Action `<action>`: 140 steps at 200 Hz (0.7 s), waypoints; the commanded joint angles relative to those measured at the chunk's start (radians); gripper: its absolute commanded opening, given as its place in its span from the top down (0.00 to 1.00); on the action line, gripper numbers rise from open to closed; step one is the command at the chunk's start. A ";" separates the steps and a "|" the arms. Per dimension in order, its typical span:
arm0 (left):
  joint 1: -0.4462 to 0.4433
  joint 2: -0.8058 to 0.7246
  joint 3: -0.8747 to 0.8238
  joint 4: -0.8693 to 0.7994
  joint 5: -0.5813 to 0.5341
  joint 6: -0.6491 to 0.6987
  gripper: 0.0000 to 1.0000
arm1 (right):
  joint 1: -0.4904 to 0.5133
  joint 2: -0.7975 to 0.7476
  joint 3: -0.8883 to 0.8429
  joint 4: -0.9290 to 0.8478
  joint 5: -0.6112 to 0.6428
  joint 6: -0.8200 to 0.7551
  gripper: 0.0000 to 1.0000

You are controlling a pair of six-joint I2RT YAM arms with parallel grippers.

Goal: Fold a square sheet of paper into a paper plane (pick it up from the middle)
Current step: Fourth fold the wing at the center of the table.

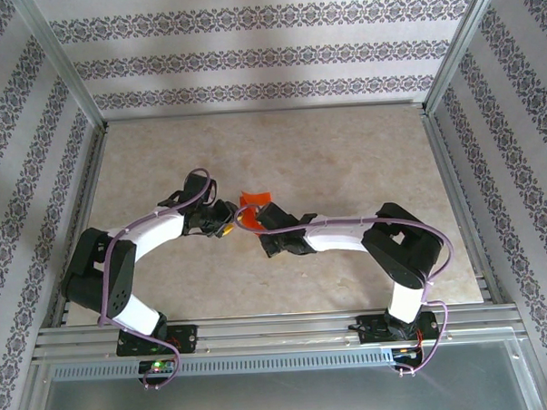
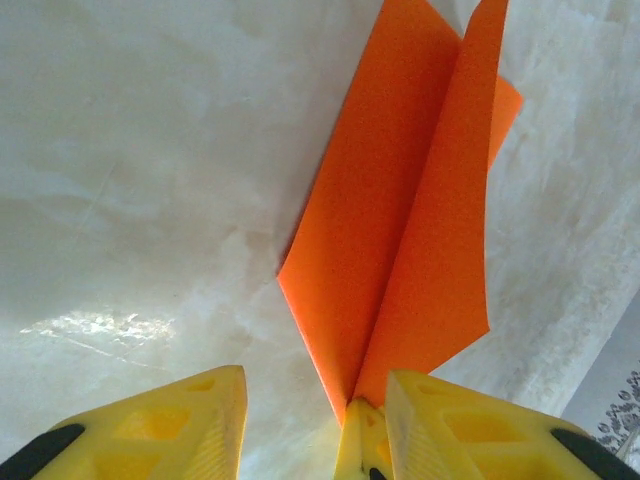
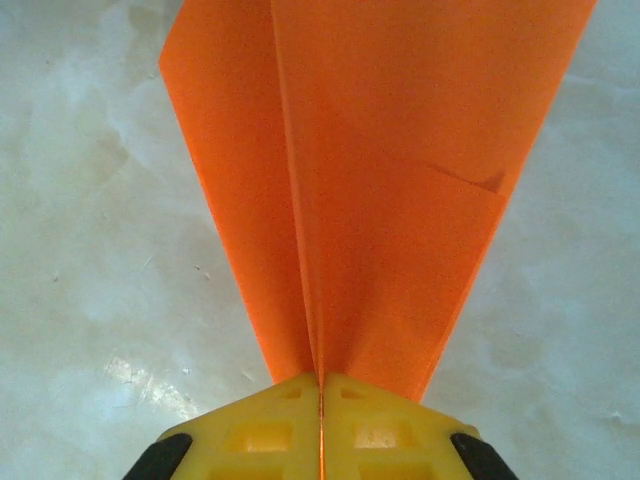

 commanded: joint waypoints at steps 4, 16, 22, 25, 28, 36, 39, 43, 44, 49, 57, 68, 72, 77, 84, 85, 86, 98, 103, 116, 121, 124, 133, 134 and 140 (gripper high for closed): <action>0.003 0.010 -0.022 0.113 0.061 0.005 0.58 | -0.038 -0.033 -0.030 0.044 -0.120 -0.006 0.92; 0.000 0.005 -0.031 0.156 0.077 0.001 0.56 | -0.054 -0.035 -0.041 0.062 -0.162 -0.006 0.92; -0.002 0.003 -0.032 0.172 0.084 0.002 0.54 | -0.060 -0.035 -0.044 0.070 -0.182 -0.010 0.92; -0.003 0.002 -0.032 0.181 0.087 0.004 0.54 | -0.064 -0.036 -0.046 0.072 -0.191 -0.011 0.92; -0.004 0.002 -0.033 0.186 0.091 0.005 0.53 | -0.068 -0.036 -0.047 0.074 -0.200 -0.014 0.92; -0.007 0.004 -0.032 0.198 0.100 0.008 0.53 | -0.075 -0.036 -0.051 0.080 -0.220 -0.020 0.92; -0.009 0.004 -0.032 0.199 0.102 0.009 0.53 | -0.078 -0.037 -0.052 0.083 -0.230 -0.022 0.92; -0.012 0.005 -0.031 0.198 0.102 0.011 0.53 | -0.084 -0.036 -0.054 0.087 -0.244 -0.025 0.92; -0.011 0.007 -0.032 0.198 0.102 0.012 0.53 | -0.086 -0.036 -0.054 0.088 -0.247 -0.026 0.92; -0.016 0.009 -0.032 0.198 0.101 0.015 0.53 | -0.093 -0.035 -0.055 0.094 -0.265 -0.028 0.92; -0.020 0.013 -0.033 0.196 0.097 0.020 0.55 | -0.104 -0.034 -0.057 0.100 -0.295 -0.031 0.92; -0.026 0.024 -0.038 0.199 0.095 0.022 0.57 | -0.119 -0.029 -0.058 0.111 -0.331 -0.034 0.93; -0.027 0.029 -0.039 0.203 0.095 0.022 0.58 | -0.124 -0.027 -0.060 0.116 -0.347 -0.034 0.93; -0.028 0.036 -0.043 0.210 0.096 0.020 0.58 | -0.131 -0.025 -0.061 0.124 -0.367 -0.034 0.93; -0.031 0.045 -0.044 0.223 0.099 0.017 0.59 | -0.140 -0.021 -0.063 0.132 -0.394 -0.031 0.93; -0.031 0.046 -0.045 0.225 0.100 0.016 0.59 | -0.142 -0.020 -0.063 0.132 -0.397 -0.032 0.93; -0.032 0.049 -0.046 0.228 0.102 0.016 0.59 | -0.144 -0.020 -0.064 0.134 -0.400 -0.031 0.93; -0.035 0.068 -0.043 0.250 0.112 0.011 0.61 | -0.155 -0.014 -0.070 0.151 -0.434 -0.024 0.94; -0.038 0.076 -0.039 0.255 0.117 0.011 0.62 | -0.160 -0.012 -0.071 0.155 -0.445 -0.022 0.94; -0.042 0.096 -0.027 0.258 0.124 0.017 0.65 | -0.167 -0.009 -0.075 0.165 -0.462 -0.019 0.94; -0.045 0.105 -0.020 0.258 0.125 0.017 0.66 | -0.169 -0.009 -0.077 0.165 -0.466 -0.019 0.94; -0.045 0.109 -0.017 0.258 0.125 0.018 0.66 | -0.170 -0.009 -0.077 0.165 -0.467 -0.021 0.94; -0.047 0.125 -0.004 0.256 0.127 0.024 0.69 | -0.173 -0.009 -0.077 0.165 -0.470 -0.025 0.94; -0.049 0.126 -0.002 0.256 0.127 0.024 0.69 | -0.173 -0.009 -0.077 0.164 -0.470 -0.024 0.94; -0.051 0.137 0.008 0.243 0.124 0.031 0.71 | -0.174 -0.007 -0.077 0.163 -0.471 -0.028 0.94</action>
